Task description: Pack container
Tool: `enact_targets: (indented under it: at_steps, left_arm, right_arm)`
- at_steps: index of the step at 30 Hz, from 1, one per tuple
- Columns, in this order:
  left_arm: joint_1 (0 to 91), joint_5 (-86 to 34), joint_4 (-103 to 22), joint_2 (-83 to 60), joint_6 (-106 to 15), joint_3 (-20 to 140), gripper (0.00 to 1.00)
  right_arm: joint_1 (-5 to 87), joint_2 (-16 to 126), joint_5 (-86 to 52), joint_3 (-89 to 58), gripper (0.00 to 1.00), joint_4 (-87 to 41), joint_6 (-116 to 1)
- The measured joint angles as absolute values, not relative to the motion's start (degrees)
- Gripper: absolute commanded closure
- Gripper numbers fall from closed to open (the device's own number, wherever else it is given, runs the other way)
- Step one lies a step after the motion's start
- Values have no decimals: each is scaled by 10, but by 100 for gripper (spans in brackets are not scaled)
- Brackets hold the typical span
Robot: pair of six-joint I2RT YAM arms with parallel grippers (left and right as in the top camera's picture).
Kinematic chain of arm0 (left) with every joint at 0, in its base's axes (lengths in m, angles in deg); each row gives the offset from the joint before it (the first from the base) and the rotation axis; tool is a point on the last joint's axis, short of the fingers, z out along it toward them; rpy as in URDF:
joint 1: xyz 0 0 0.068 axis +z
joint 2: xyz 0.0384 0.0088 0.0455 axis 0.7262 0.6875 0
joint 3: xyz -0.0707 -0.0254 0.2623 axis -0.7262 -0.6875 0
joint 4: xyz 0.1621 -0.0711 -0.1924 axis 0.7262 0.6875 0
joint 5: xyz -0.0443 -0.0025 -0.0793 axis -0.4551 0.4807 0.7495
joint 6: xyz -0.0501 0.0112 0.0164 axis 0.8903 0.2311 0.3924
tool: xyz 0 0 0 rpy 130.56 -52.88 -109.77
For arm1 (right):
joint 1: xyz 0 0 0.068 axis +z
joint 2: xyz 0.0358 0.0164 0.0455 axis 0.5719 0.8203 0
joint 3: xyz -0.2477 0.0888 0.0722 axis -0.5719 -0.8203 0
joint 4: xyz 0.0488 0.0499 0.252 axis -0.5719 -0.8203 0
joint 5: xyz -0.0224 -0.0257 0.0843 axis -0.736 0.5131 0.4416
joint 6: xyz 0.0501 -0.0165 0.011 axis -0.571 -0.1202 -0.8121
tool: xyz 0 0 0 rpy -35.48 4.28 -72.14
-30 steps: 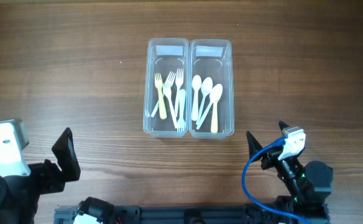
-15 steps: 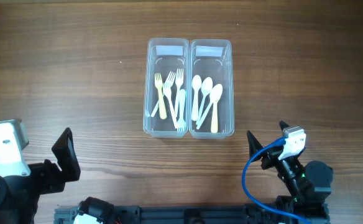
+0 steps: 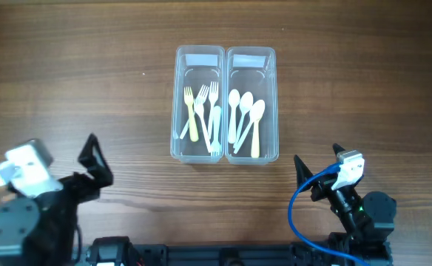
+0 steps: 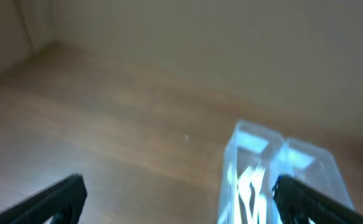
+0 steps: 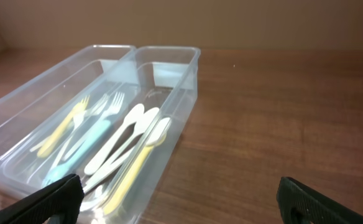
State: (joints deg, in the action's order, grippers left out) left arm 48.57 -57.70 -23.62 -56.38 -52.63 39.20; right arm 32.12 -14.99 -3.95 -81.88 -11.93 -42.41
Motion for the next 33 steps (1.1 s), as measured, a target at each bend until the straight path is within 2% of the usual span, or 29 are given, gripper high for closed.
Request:
enact_targets:
  at_steps: [6, 12, 21, 33]
  left_arm:
    - [486, -516, -370, -667, -526, 132, 0]
    - [486, -493, -440, -729, -526, -11, 0]
    - [486, -492, -473, -815, -526, -113, 0]
    - [486, -492, -475, -826, -526, -117, 0]
  right_arm:
    - [321, -150, -42, -819, 0, -119, -424]
    - [321, -150, -42, -819, 0, -119, -424]
    - [321, -150, -42, -819, 0, -119, -424]
    - [321, -150, -42, -819, 0, -119, -424]
